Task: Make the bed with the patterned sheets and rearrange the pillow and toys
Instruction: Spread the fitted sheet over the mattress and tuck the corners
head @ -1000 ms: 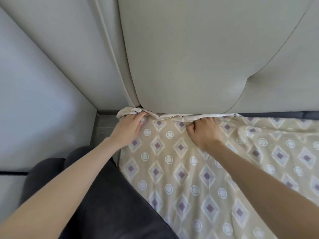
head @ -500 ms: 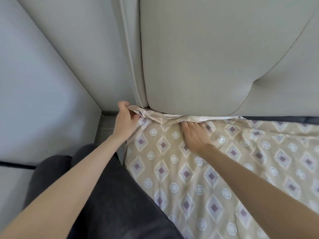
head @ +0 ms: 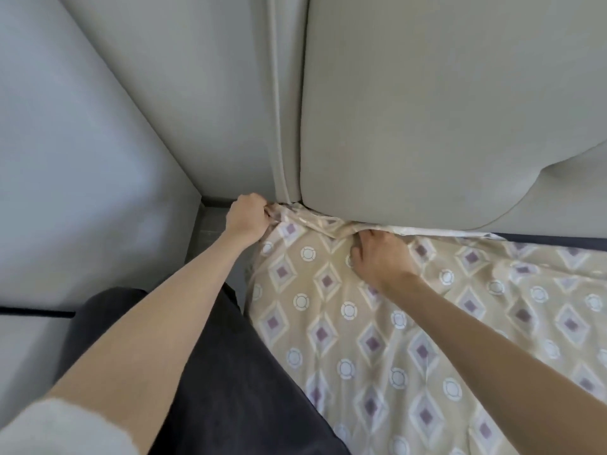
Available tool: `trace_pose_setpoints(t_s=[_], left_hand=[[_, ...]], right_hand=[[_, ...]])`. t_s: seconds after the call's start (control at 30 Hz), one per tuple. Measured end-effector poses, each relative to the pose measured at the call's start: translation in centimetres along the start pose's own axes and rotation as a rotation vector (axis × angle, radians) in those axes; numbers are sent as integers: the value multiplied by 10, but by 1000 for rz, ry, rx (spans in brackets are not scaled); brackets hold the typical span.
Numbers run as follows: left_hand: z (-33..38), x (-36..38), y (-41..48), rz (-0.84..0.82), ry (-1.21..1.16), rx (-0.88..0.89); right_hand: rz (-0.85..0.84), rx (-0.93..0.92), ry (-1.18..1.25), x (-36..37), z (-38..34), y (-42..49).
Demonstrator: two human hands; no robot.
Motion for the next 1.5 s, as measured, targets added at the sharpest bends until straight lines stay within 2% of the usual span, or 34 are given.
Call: trace_pose_setpoints(t_s=[0.1,0.17,0.23,0.3,0.37,0.57,0.73,0.93,1.03,1.1,1.2,1.23,1.27,1.3,1.4,1.5], left_hand=[[4,6,17,-56,109,-10],[3,6,20,-67,164,-4],[-1,8,16,-74,179,7],[-13,14,11,-105,145,-25],[-21,20,7,-132,146,-69],[-10,20,13,-87,324,-9],[-5,28,28,-115,413,46],[-8,42,32,-154,394,79],[-12,50,34,-235,240,90],[-19,56,33,-338,-116,46],[-35,54,23,-360,-799,-250],[-37,57,19,-342,-982,-343],[-36,59,15,-344,-1055,-397],[-31,61,13,-364,-1045,-406],[-19,57,15,-327,-758,-332],[-16,57,20,-278,-718,-306]], right_hand=[[-32,40,32,9,1,-2],[24,40,67,8,-2,-8],[151,-110,101,-2,-19,-17],[313,-355,66,-15,-45,-31],[337,-488,12,-20,-61,-35],[55,-374,-3,1,-71,3],[83,-325,48,0,-75,10],[76,-313,19,4,-82,17],[84,-306,38,5,-80,15],[90,-304,56,7,-78,13],[125,-268,138,4,-77,14],[151,-248,177,0,-77,14],[181,-230,208,-4,-77,14],[208,-218,228,-8,-77,14],[257,-243,253,-17,-78,13],[313,-289,242,-29,-80,16]])
Point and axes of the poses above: each hand's wrist, its own y-axis towards the middle knuckle, its own x-axis out of the palm, z = x × y, the point moved 10 cm from there along y, towards the middle knuckle, and after that the axes turned 1 degree about x, right-handed, at the moved point
